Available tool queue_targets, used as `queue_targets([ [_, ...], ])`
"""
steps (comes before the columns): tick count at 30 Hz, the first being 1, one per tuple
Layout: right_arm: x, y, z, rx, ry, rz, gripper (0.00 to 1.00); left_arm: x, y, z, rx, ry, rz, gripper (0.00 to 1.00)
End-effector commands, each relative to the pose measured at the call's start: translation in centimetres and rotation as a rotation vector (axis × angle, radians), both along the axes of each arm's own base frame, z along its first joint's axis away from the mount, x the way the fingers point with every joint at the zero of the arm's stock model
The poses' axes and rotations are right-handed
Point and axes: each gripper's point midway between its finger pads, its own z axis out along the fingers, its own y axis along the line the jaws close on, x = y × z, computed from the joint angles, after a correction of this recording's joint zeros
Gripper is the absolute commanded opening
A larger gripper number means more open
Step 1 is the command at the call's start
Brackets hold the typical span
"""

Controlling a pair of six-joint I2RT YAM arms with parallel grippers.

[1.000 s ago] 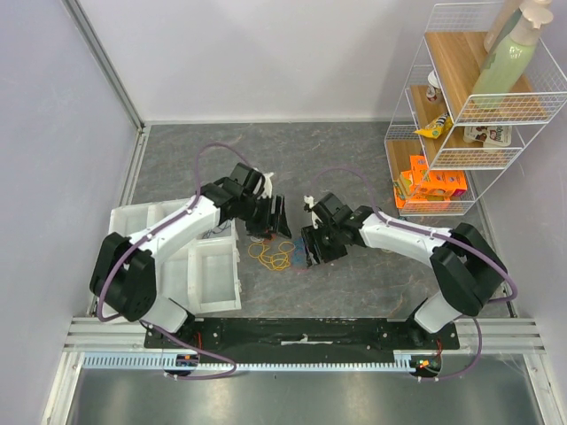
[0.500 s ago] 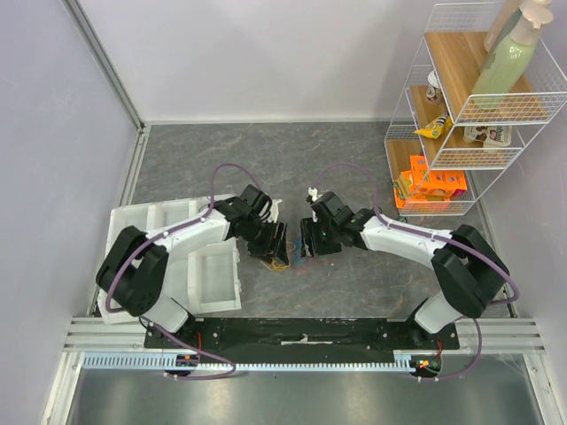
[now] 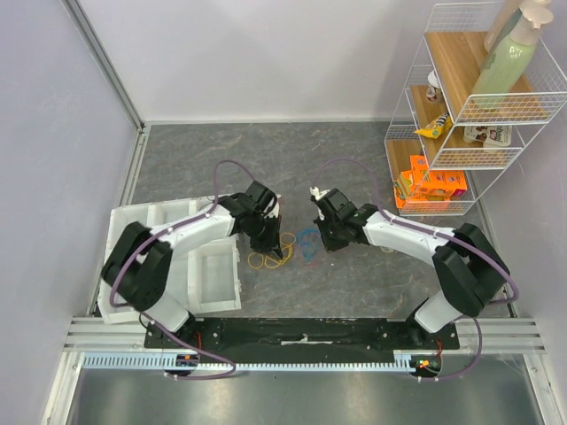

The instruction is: Untangle the cables

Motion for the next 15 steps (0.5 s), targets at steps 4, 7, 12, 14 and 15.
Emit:
queue_targets([
  [4,1.6,-3.5,4.9,-0.124,-0.160,-0.017,0.00,0.6,-2.5,9.8,-0.225,-0.136,0.001,0.02],
  [7,2.0,-4.0,4.9,-0.129,-0.188,-0.071,0.00,-0.1,-1.7,11.2,-0.226,-0.185,-0.085,0.02],
  [12,3.1,-1.5,5.3,-0.052,-0.149,-0.120,0.00,-0.9,-0.5,15.9,-0.241,-0.324,-0.228,0.02],
  [14,3.3,-0.3,5.8,-0.012,-0.141,-0.098,0.07,-0.8,0.0,17.7,-0.238,-0.390,-0.234,0.02],
  [15,3.2,0.3,6.0,0.008,-0.136,-0.067,0.18,-0.6,0.0,18.4,-0.247,-0.417,-0.235,0.02],
])
